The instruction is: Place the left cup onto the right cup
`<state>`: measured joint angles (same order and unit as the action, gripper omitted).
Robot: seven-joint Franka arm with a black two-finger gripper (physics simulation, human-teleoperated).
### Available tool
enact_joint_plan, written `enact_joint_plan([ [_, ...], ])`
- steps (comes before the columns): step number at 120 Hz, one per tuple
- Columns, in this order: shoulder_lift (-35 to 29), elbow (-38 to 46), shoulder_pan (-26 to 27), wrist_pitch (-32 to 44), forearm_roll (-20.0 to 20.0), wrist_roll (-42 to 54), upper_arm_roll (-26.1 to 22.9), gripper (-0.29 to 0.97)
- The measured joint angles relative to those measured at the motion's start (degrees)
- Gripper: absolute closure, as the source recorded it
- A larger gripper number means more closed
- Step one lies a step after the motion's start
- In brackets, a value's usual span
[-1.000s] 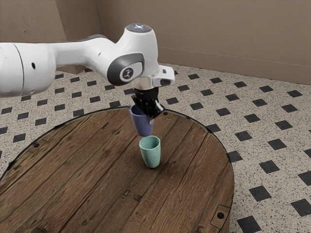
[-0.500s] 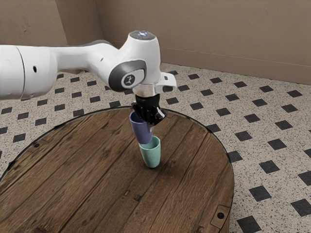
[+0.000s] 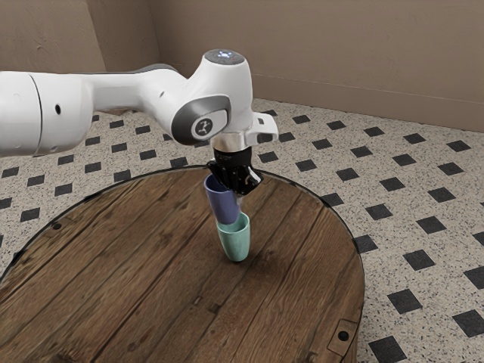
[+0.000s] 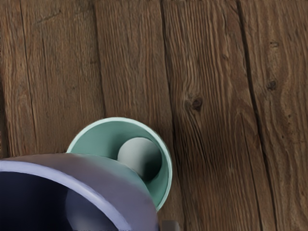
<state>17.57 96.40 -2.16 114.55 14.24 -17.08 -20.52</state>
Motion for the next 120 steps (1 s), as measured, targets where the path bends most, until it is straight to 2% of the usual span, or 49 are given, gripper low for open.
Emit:
enact_joint_plan([
  [120, 5.13, -2.16, -0.01, 2.61, 1.21, -2.47, -0.04, 0.77],
])
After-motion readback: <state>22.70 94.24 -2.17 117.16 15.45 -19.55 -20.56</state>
